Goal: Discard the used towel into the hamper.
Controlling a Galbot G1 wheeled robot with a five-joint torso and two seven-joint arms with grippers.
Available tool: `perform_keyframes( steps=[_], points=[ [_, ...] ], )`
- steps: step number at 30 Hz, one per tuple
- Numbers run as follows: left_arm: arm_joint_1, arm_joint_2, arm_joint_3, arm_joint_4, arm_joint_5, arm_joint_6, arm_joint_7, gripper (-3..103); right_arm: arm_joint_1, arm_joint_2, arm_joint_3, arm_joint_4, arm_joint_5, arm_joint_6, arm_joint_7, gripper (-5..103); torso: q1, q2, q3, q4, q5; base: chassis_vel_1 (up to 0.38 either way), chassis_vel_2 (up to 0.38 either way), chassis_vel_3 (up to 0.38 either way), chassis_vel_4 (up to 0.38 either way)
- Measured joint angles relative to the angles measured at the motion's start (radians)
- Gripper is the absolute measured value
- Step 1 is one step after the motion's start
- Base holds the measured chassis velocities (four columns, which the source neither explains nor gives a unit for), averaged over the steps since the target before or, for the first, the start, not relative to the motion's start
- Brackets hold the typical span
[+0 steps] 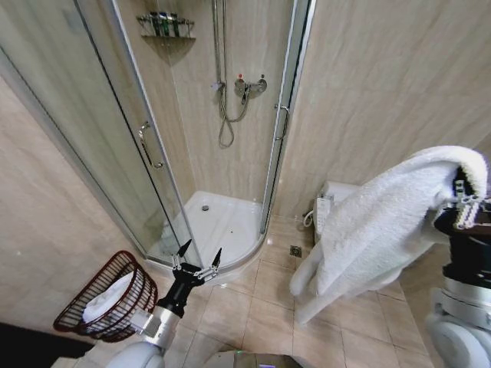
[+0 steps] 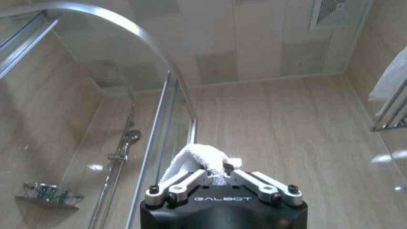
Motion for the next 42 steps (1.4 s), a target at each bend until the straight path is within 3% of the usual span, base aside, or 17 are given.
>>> perform_keyframes(
  steps=[16, 31, 42],
  points=[
    [0.0, 0.0, 0.0, 0.0, 0.0, 0.0, 0.0, 100, 0.001, -0.004, 0.005, 0.0, 0.007, 0.0, 0.001, 3, 0.035, 0.079, 0.044, 0.0, 0.0, 0.0, 0.0, 0.0, 0.0],
    [0.0, 0.0, 0.0, 0.0, 0.0, 0.0, 0.0, 100, 0.0, -0.003, 0.012, 0.0, 0.011, 0.002, 0.004, 3, 0.034, 0.077, 0.043, 0.0, 0.0001, 0.0, 0.0, 0.0, 0.0],
    [0.0, 0.0, 0.0, 0.0, 0.0, 0.0, 0.0, 100, -0.003, -0.004, 0.029, 0.0, 0.023, 0.005, 0.001, 3, 0.044, 0.099, 0.055, 0.0, 0.0, 0.0, 0.0, 0.0, 0.0]
  ],
)
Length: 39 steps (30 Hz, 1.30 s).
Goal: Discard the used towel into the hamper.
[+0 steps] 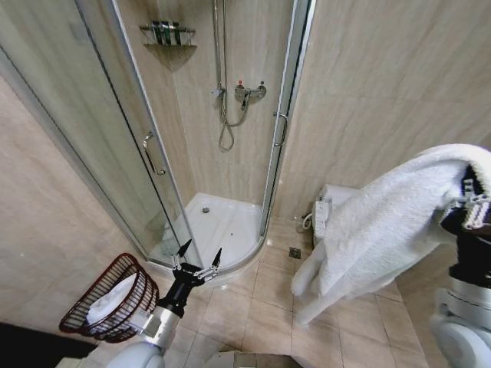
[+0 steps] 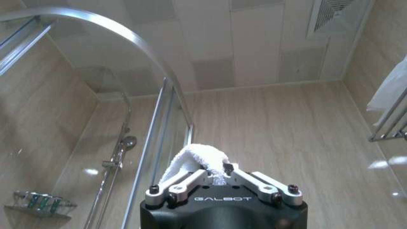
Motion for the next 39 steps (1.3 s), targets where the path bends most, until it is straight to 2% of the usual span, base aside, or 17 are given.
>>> perform_keyframes(
  steps=[39],
  points=[
    [0.0, 0.0, 0.0, 0.0, 0.0, 0.0, 0.0, 100, 0.0, -0.002, 0.0, 0.0, 0.001, 0.001, 0.0, 3, 0.05, 0.11, 0.06, 0.0, 0.0, 0.0, 0.0, 0.0, 0.0]
  ],
)
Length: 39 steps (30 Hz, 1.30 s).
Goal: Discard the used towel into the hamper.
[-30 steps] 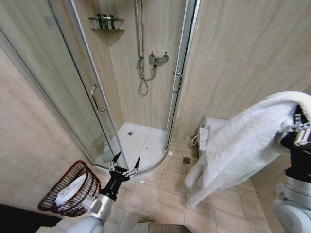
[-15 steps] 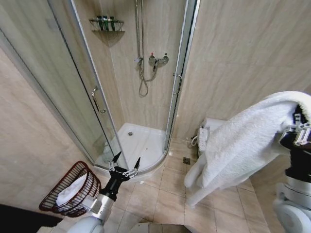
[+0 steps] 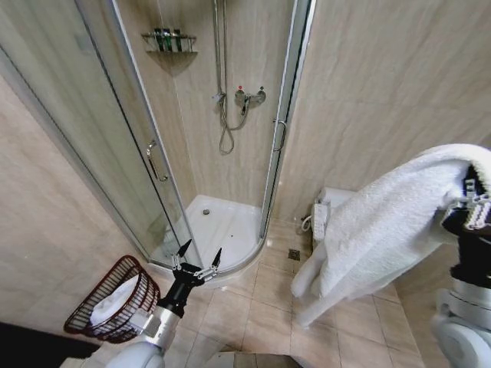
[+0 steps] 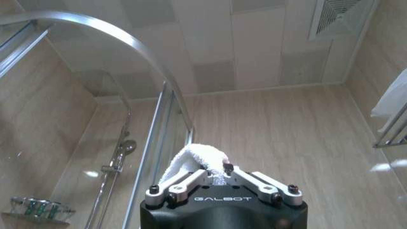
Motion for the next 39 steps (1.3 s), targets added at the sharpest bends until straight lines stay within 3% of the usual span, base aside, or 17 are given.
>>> perform_keyframes(
  steps=[13, 39],
  points=[
    [0.0, 0.0, 0.0, 0.0, 0.0, 0.0, 0.0, 100, 0.015, -0.007, -0.045, 0.0, -0.015, 0.025, 0.045, 3, 0.001, 0.002, 0.001, 0.0, 0.0, 0.0, 0.0, 0.0, 0.0],
    [0.0, 0.0, 0.0, 0.0, 0.0, 0.0, 0.0, 100, 0.025, -0.018, -0.081, 0.0, -0.04, 0.05, 0.013, 3, -0.001, -0.003, -0.002, 0.0001, 0.0, 0.021, 0.022, 0.02, 0.019]
  ],
)
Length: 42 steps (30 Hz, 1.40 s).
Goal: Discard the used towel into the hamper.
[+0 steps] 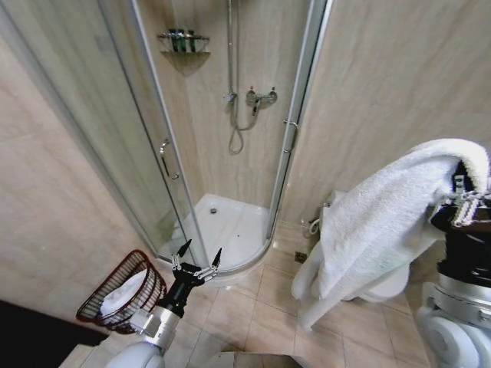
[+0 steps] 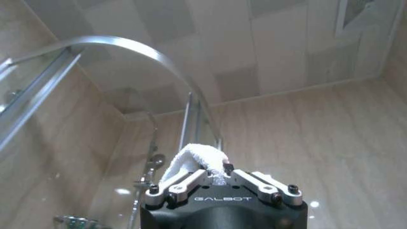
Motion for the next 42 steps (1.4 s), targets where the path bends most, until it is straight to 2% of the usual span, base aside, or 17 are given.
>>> perform_keyframes(
  steps=[12, 28, 42],
  points=[
    [0.0, 0.0, 0.0, 0.0, 0.0, 0.0, 0.0, 100, -0.006, 0.007, 0.013, 0.0, -0.003, 0.008, -0.011, 3, 0.0, 0.0, 0.0, 0.0, 0.0, 0.1, 0.104, 0.106, 0.098],
    [0.0, 0.0, 0.0, 0.0, 0.0, 0.0, 0.0, 100, 0.001, 0.009, 0.002, 0.0, -0.01, 0.003, -0.022, 3, 0.021, 0.044, 0.023, 0.0001, 0.0001, 0.131, 0.124, 0.123, 0.122],
    [0.0, 0.0, 0.0, 0.0, 0.0, 0.0, 0.0, 100, 0.011, 0.001, 0.001, 0.0, -0.014, 0.0, -0.04, 3, 0.023, 0.048, 0.025, -0.0001, 0.0, 0.045, 0.038, 0.04, 0.037]
  ],
)
